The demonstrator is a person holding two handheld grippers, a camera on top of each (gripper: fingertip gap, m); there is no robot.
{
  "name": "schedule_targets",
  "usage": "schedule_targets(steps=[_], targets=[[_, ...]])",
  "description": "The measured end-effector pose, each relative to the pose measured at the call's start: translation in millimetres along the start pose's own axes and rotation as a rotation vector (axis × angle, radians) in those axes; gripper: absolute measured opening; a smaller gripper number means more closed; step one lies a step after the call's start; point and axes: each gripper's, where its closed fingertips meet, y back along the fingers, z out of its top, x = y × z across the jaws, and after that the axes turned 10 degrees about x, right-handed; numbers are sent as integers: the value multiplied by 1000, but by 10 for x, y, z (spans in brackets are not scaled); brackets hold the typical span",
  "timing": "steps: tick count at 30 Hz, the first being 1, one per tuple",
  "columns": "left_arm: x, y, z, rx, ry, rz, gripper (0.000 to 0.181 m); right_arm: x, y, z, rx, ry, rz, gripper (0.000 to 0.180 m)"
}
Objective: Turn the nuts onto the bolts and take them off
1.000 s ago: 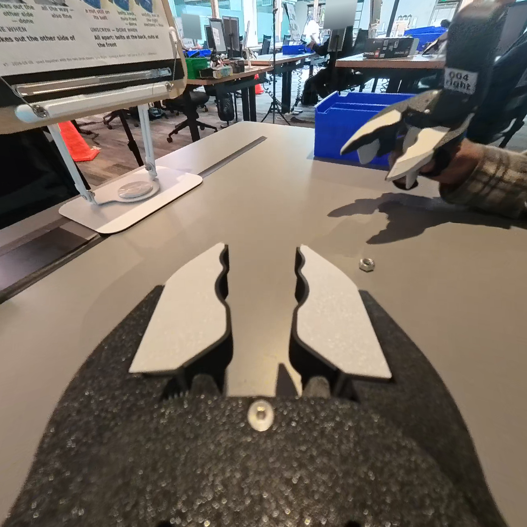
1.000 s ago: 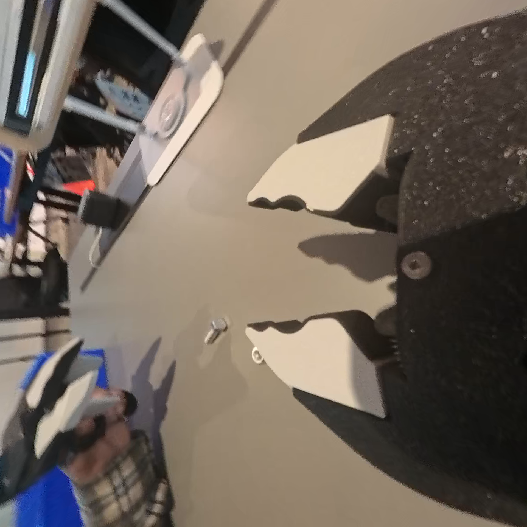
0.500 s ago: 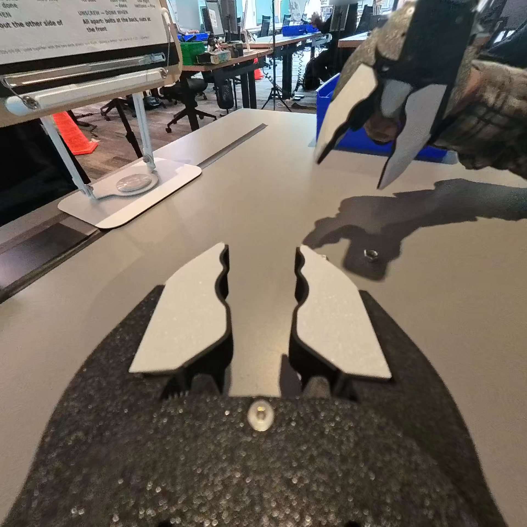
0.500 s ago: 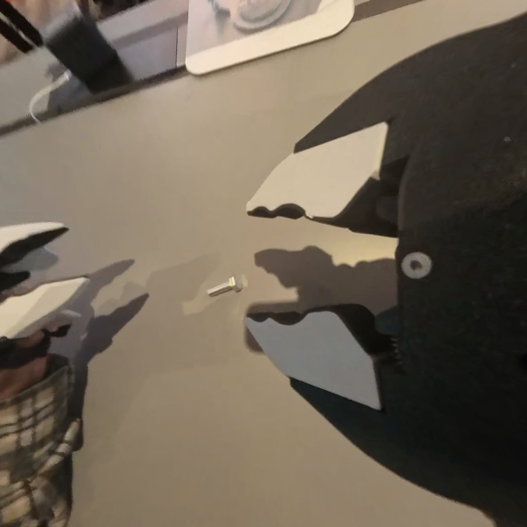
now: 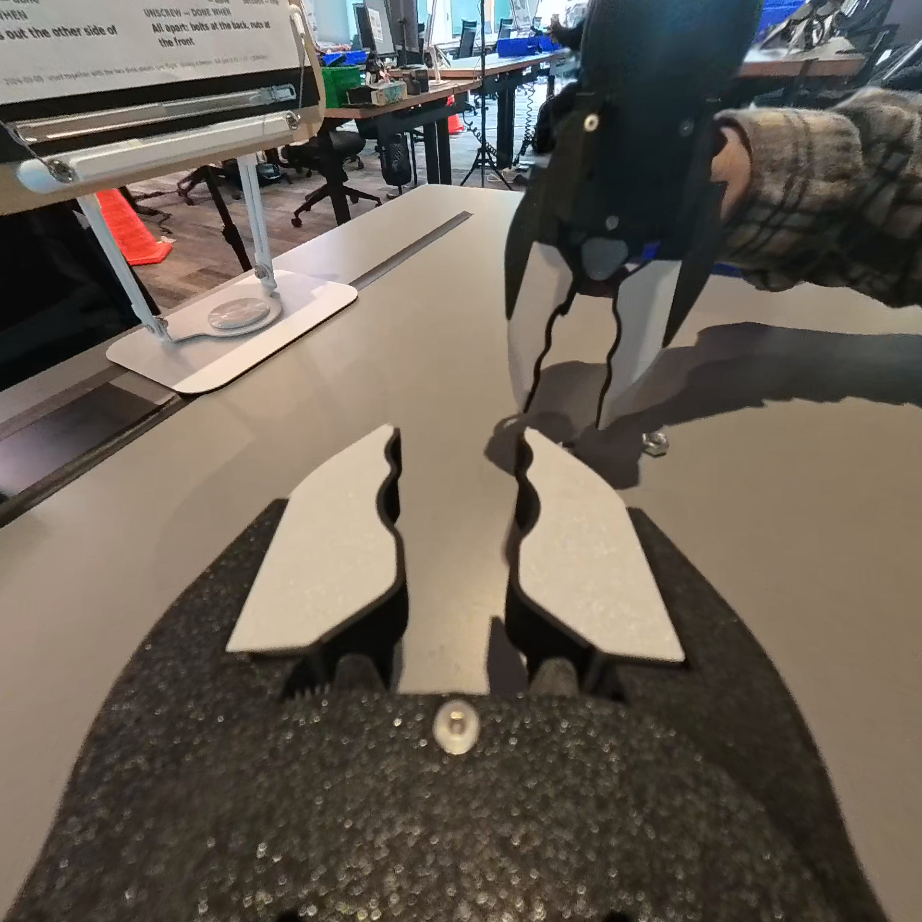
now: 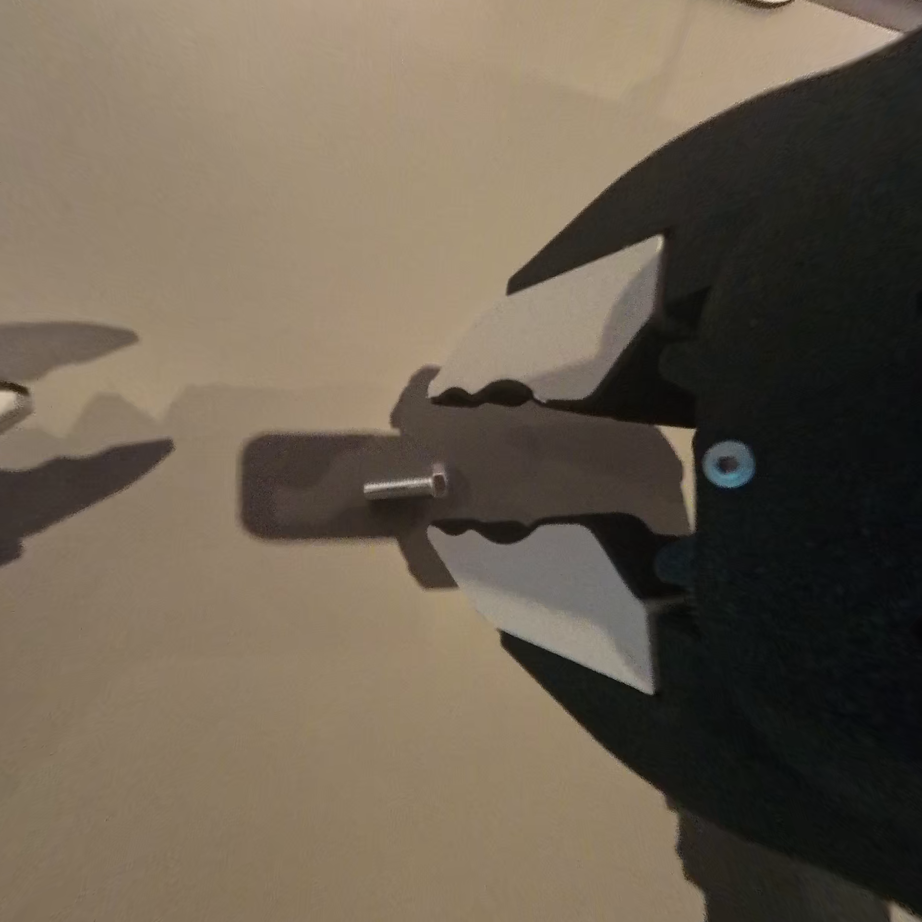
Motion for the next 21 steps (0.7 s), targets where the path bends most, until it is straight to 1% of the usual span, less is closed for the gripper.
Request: schedule_targets(steps=[7, 13, 16, 21], targets=[[-4, 11, 17, -1, -12, 7, 43, 133, -226, 140, 67, 77, 83, 27], [27, 23, 7, -3, 3, 5, 43, 143, -379, 76, 149, 95, 99, 20], [36, 33, 12, -7, 4, 8, 43, 158, -422, 89, 129, 75, 129, 9], [47, 43, 23, -19, 25, -1, 44, 172, -419, 108, 32, -23, 154, 9]])
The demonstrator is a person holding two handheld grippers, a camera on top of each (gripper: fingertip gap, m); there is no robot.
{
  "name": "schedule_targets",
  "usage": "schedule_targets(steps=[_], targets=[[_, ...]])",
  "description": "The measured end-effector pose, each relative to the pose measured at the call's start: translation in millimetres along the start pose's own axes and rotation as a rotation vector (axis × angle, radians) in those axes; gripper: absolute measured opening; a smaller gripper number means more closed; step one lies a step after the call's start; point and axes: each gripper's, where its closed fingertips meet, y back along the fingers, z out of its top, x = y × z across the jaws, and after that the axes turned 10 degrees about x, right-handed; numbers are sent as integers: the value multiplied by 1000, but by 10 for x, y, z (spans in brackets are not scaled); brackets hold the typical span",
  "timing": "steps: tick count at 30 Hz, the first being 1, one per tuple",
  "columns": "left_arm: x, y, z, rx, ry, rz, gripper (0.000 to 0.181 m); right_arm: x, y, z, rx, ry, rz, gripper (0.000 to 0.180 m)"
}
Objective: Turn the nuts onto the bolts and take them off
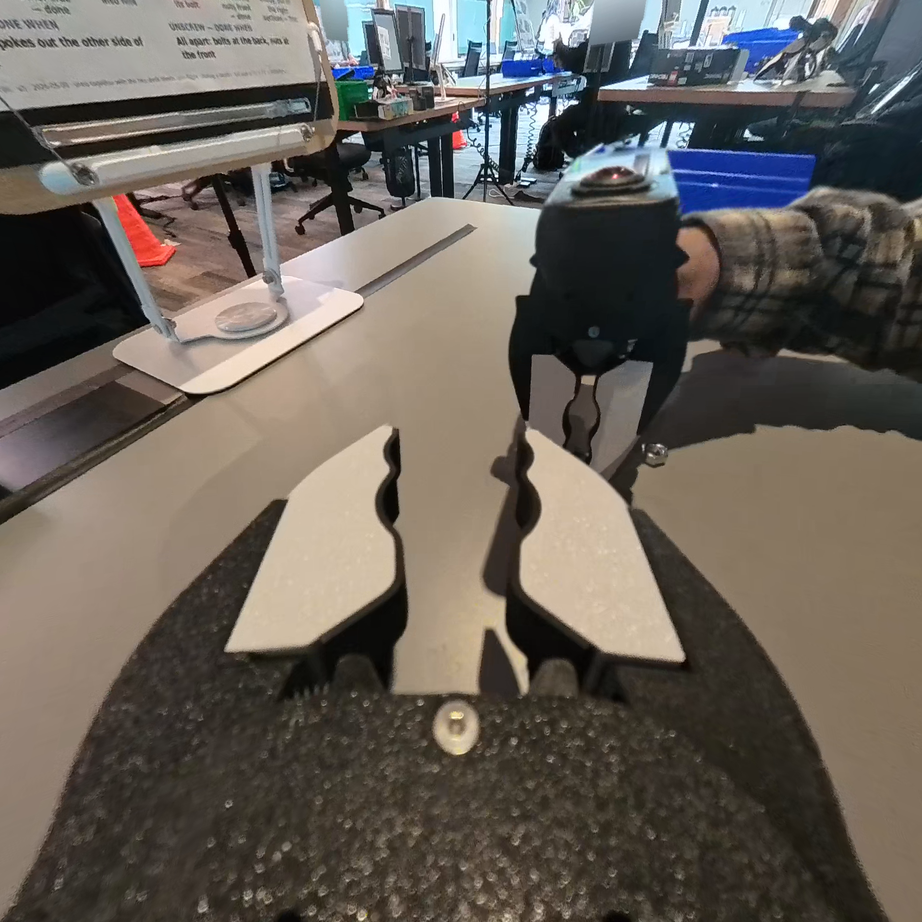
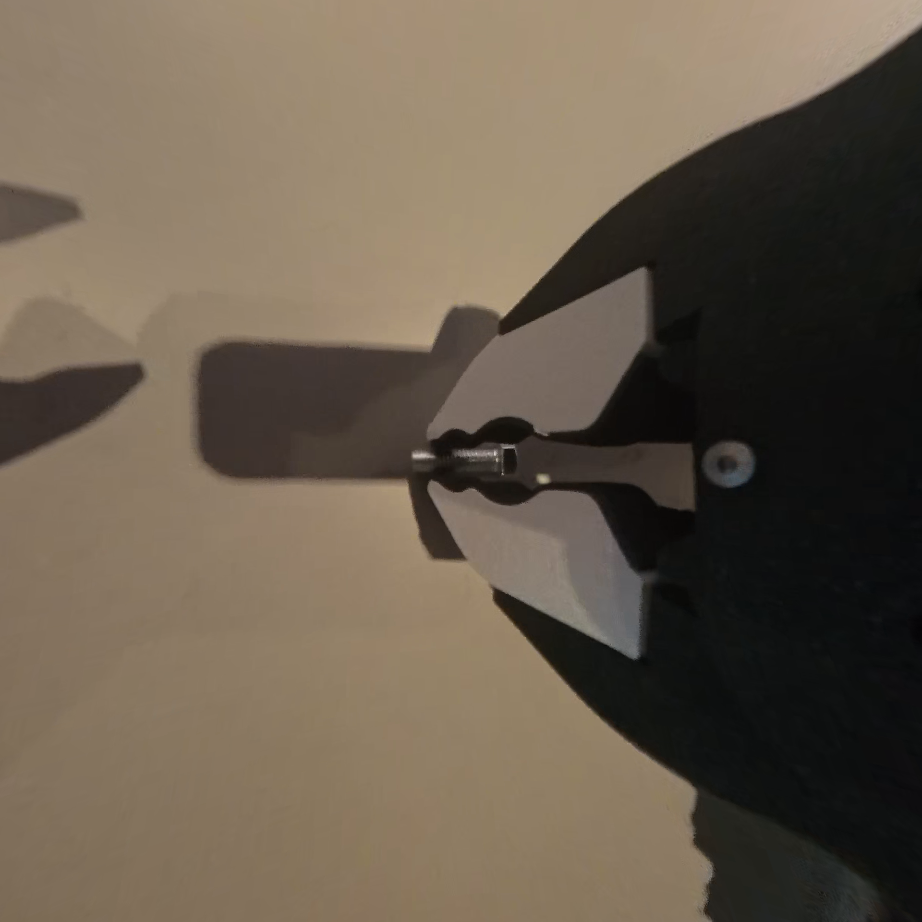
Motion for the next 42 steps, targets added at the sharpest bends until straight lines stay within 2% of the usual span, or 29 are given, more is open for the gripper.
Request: schedule_targets(steps=[5, 13, 20, 27, 31, 36, 42], targets=[[26, 21, 20, -41, 55, -24, 44, -10, 141, 55, -230, -126, 26, 9], [-10, -28, 13, -70, 130, -90, 46, -70, 732, 114, -736, -275, -12, 9], [-36, -91, -52, -27, 106, -82, 46, -295, 731, -76, -818, -346, -111, 9], [-131, -139, -44, -25, 109, -122, 47, -251, 1148, 53, -1139, -334, -40, 9], [-281, -236, -12, -51, 165, -192, 47, -157, 1365, 158, -1295, -299, 22, 9], [-495, -468, 169, -68, 246, -329, 47, -71, 1582, 243, -1430, -248, 14, 9], [-614, -609, 498, -121, 328, -468, 44, -47, 1698, 204, -1497, -218, -50, 9]])
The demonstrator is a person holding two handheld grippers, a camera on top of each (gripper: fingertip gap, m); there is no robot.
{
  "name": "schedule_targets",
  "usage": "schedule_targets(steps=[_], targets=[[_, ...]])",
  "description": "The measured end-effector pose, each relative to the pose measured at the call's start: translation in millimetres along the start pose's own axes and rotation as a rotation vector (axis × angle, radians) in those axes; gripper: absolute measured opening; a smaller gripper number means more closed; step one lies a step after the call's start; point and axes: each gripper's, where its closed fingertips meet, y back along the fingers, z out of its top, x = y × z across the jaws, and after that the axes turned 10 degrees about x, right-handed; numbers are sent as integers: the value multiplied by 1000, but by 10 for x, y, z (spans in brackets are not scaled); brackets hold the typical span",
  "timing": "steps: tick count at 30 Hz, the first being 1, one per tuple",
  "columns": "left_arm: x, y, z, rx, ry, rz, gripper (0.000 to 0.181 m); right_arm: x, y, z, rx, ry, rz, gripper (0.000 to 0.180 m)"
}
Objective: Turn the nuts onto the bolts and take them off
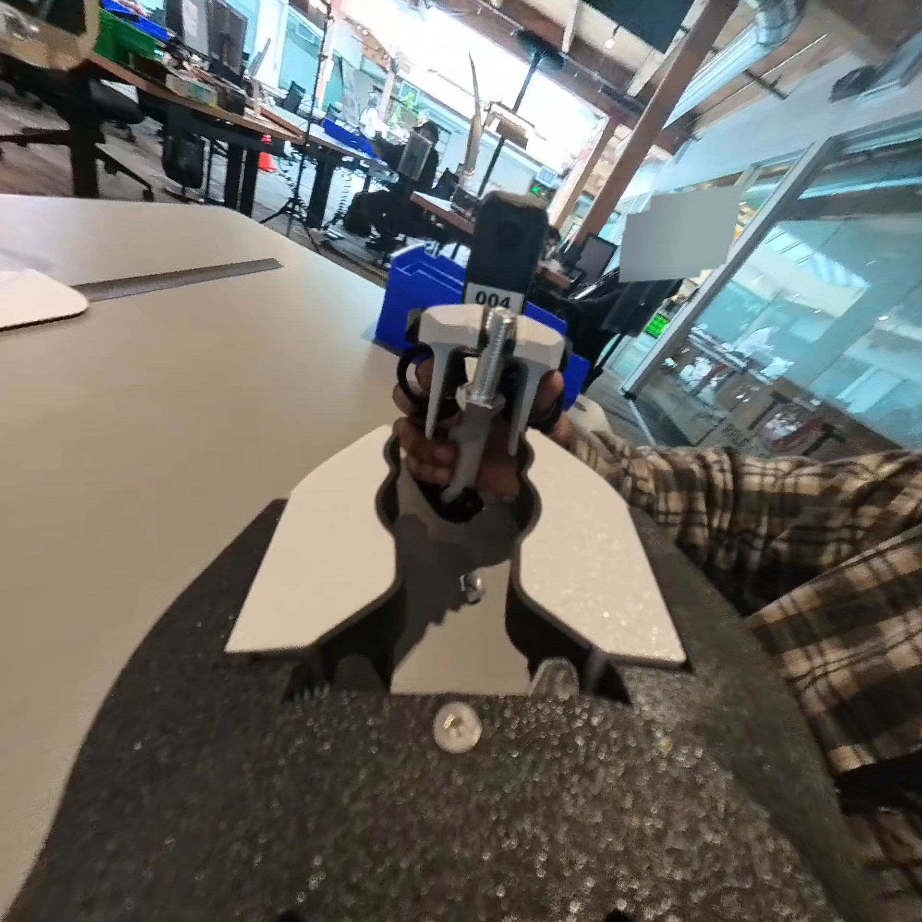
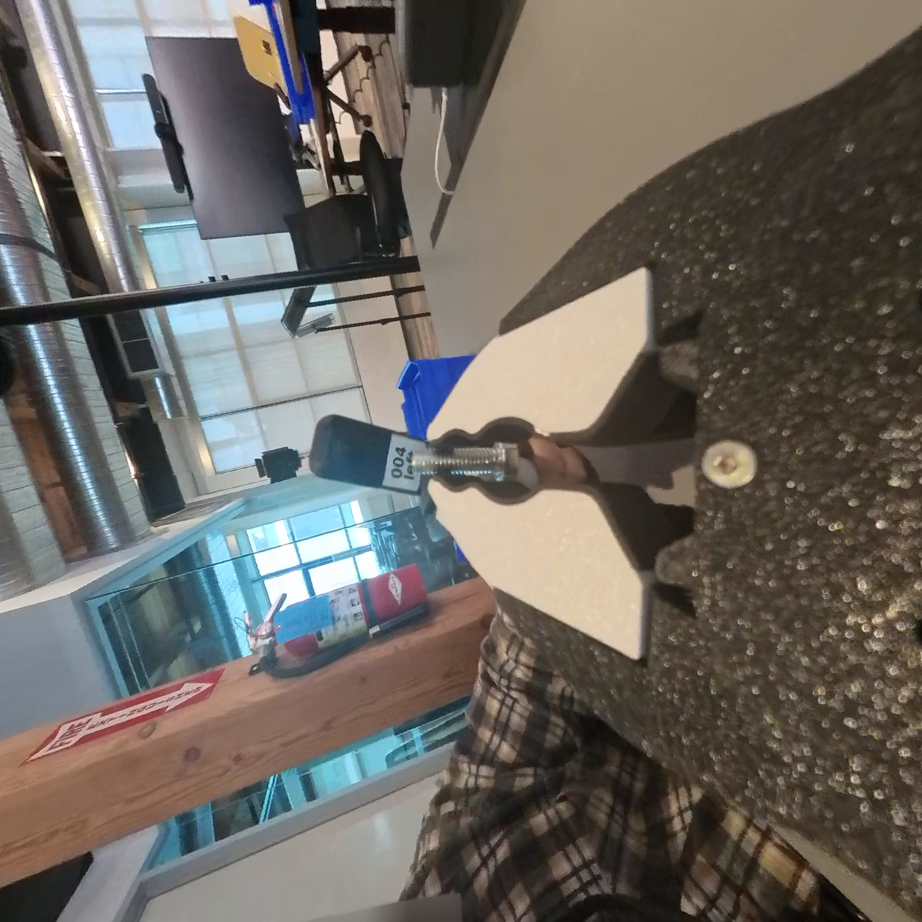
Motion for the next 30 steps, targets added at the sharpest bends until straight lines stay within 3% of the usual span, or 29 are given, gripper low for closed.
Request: schedule_targets(steps=[4, 30], targets=[[-89, -94, 91, -29, 20, -62, 43, 2, 10, 23, -18, 10, -5, 9], [-185, -175, 93, -34, -87, -33, 20, 82, -61, 33, -65, -24, 48, 9]])
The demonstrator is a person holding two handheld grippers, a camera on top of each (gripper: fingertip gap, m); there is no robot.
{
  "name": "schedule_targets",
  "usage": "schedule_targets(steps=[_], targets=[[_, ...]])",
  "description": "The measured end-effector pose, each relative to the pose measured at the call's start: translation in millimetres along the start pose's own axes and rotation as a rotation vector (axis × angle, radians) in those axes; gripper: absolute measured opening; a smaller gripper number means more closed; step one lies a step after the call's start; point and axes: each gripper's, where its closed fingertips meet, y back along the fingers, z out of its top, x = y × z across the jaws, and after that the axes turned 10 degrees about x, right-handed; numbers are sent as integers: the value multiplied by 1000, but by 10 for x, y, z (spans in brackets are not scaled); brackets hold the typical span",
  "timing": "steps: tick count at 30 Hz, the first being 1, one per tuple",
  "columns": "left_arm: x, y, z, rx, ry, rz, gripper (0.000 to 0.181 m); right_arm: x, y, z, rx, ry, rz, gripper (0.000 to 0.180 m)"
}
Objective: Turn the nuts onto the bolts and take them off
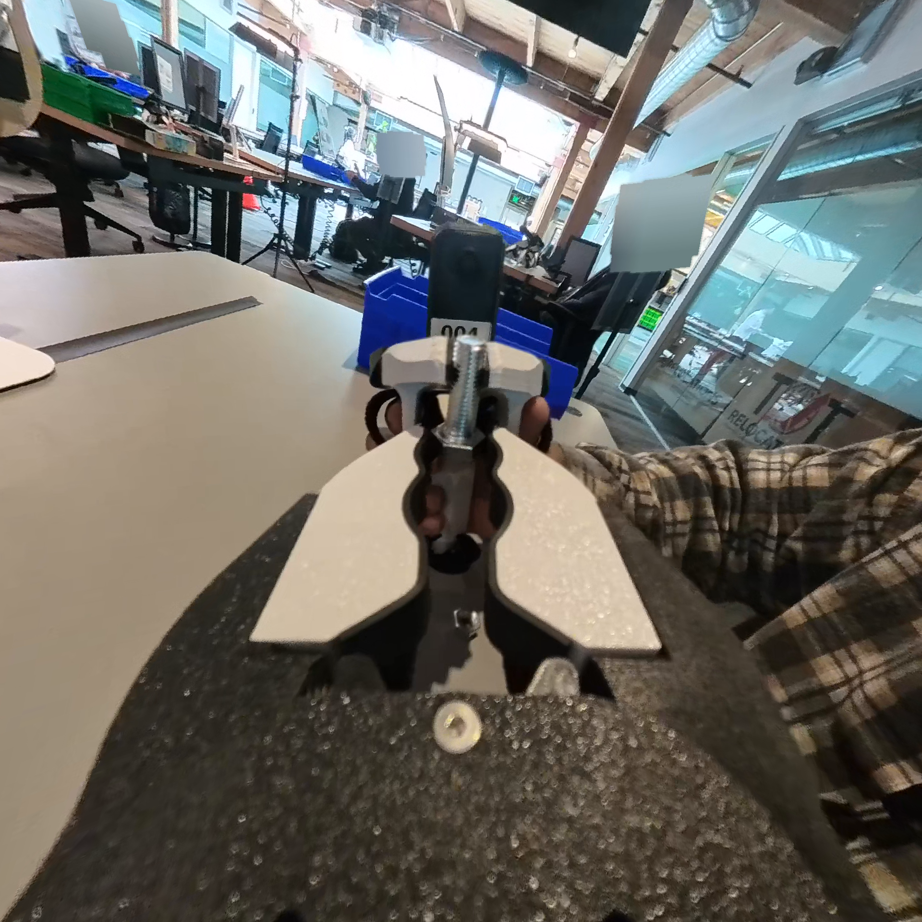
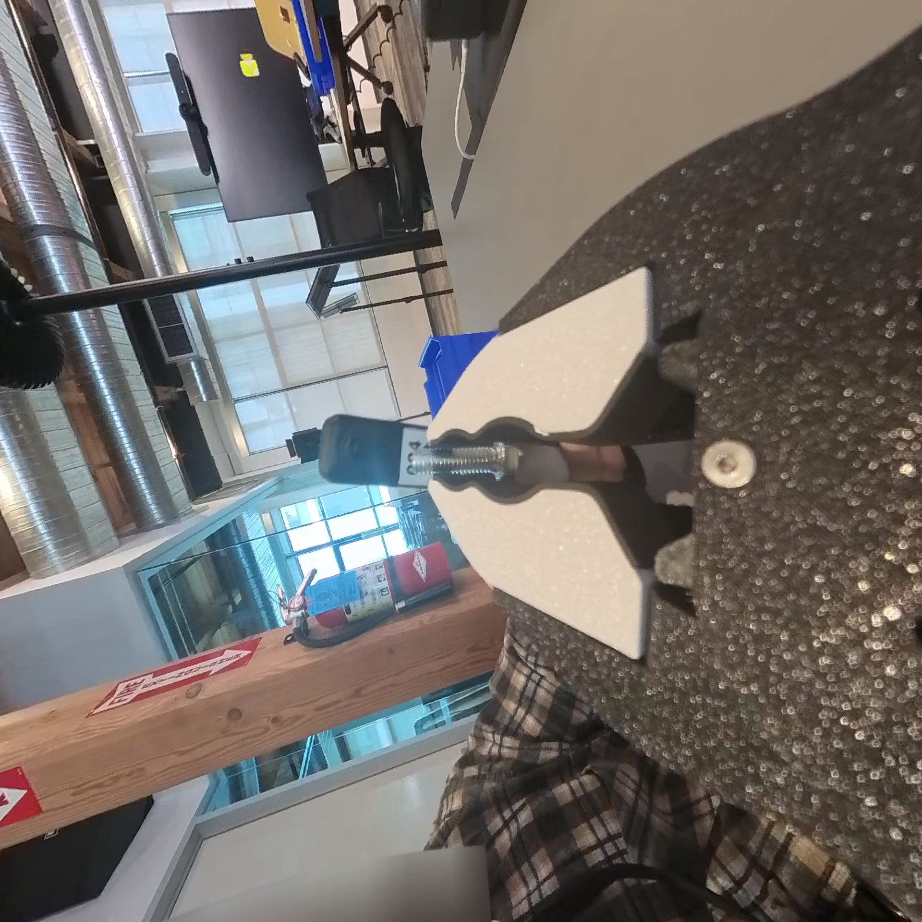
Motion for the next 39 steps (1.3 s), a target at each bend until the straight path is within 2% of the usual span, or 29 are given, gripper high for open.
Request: schedule_targets(steps=[6, 9, 13, 20, 27, 32, 37, 39], targets=[[36, 35, -40, 30, -62, 61, 20, -8, 14, -37, 50, 4, 1, 9], [81, 74, -76, 47, -74, 93, 19, -31, 85, -10, 105, 33, -27, 20], [106, 91, -173, 81, -76, 97, 19, -85, 189, -79, 323, 206, -146, 28], [69, 2, -341, 190, -156, 118, 19, 18, 178, -335, 601, 335, -139, 19], [22, -60, -426, 237, -176, 102, 20, 61, 157, -418, 640, 318, -103, 10], [6, -42, -383, 186, -174, 83, 20, 65, 164, -387, 618, 229, -96, 9], [13, 24, -300, 97, -182, 60, 39, 19, 191, -360, 584, 150, -101, 9], [-9, 41, -274, 75, -187, 41, 41, 26, 180, -362, 580, 136, -93, 9]])
